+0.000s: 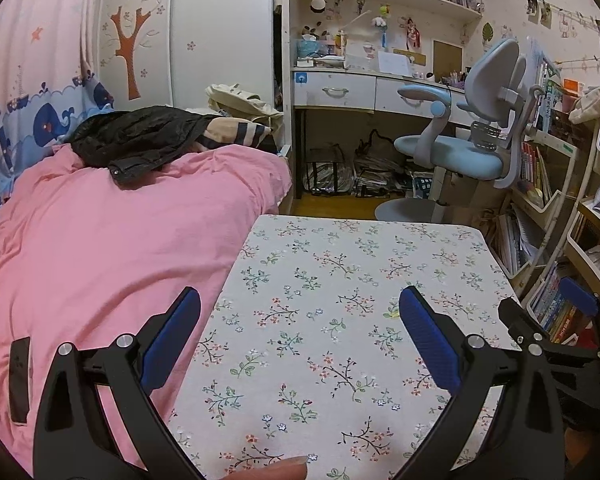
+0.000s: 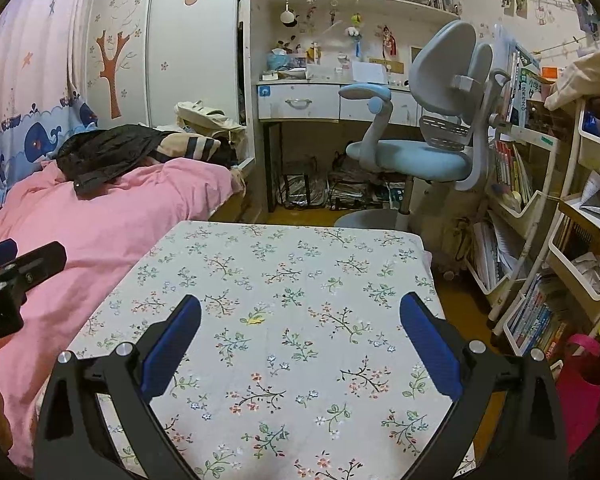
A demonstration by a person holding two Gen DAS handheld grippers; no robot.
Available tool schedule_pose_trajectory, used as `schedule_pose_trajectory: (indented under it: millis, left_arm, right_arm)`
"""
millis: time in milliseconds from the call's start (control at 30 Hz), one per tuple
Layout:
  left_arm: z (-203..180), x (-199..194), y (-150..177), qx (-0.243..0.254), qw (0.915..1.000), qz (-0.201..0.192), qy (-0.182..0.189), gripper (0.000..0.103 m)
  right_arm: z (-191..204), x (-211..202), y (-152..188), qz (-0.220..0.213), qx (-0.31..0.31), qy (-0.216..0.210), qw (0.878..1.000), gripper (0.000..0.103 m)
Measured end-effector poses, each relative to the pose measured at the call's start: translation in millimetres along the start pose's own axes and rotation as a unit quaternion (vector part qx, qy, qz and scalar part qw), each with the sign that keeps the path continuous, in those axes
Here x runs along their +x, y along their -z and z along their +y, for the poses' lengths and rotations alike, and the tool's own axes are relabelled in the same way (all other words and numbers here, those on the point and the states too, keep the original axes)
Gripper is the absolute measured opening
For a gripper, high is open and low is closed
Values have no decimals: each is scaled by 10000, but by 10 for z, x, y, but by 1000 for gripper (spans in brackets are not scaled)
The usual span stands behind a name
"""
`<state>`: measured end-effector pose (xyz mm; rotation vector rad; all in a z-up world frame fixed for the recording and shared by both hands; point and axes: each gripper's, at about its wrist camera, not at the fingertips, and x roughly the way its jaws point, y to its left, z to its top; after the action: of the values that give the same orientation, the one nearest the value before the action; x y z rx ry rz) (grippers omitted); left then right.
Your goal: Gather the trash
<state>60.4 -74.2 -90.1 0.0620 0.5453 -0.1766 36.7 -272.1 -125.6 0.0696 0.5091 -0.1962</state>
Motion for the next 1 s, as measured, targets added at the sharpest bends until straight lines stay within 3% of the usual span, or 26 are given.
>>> schedule_pose_trajectory:
  millis: [1000]
  left_arm:
    - [-48,-70,-39,32,9999,-75,110,96]
  right_arm:
    - [15,30,18,16,-76,59,10000,96]
